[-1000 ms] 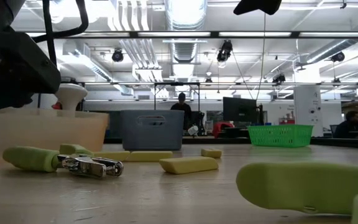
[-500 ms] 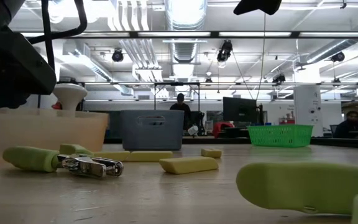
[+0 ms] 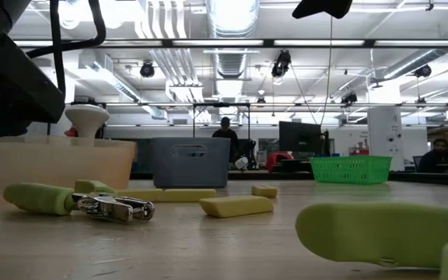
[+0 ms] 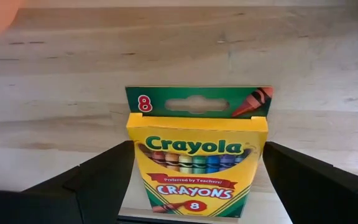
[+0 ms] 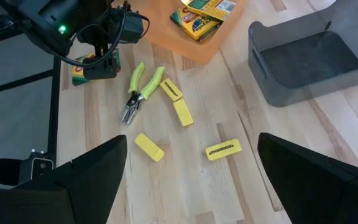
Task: Pick & Place School Supplies
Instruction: Put the pack of crayons into the orange bin
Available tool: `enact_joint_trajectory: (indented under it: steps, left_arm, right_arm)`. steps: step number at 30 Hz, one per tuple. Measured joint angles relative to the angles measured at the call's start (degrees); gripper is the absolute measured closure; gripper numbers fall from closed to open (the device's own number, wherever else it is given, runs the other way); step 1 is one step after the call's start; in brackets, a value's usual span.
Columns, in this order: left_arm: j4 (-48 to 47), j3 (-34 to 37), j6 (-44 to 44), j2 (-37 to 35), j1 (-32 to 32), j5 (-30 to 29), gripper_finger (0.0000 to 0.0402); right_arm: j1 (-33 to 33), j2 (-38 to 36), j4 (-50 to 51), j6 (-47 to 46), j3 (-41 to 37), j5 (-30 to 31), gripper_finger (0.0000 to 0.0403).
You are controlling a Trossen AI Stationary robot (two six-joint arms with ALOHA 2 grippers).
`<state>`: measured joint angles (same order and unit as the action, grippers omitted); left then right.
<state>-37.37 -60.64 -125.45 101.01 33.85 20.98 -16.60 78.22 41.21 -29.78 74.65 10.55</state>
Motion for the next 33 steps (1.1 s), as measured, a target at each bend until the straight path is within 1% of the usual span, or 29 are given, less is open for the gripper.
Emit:
enact_joint_trajectory:
  steps: [8,21,22,25,27,33]
  left_arm:
    - [-0.25,0.00,-0.49,0.00,0.02,0.99,0.0041]
    - [0.29,0.00,-0.21,0.01,0.07,0.92,0.0041]
    - [0.25,0.00,-0.12,0.02,0.07,0.42,0.0041]
    - [0.28,-0.03,4.79,-0.01,0.07,-4.32,0.0041]
    - [0.36,-0.11,7.06,-0.14,0.00,-6.10,0.0041]
    - [0.38,-0.10,6.91,-0.17,-0.04,-5.65,0.0041]
  right_arm:
    - [0.00,0.00,0.02,-0.02,0.02,-0.02,0.0048]
    - [0.01,0.00,0.01,-0.02,0.01,-0.01,0.0048]
    - [0.00,0.00,0.00,0.00,0.00,0.00,0.0048]
    - [0.02,0.00,0.01,-0.02,0.01,-0.02,0.0048]
    - [0.01,0.00,0.02,0.00,0.02,-0.01,0.0048]
    - [0.01,0.00,0.00,-0.02,0.02,0.00,0.0048]
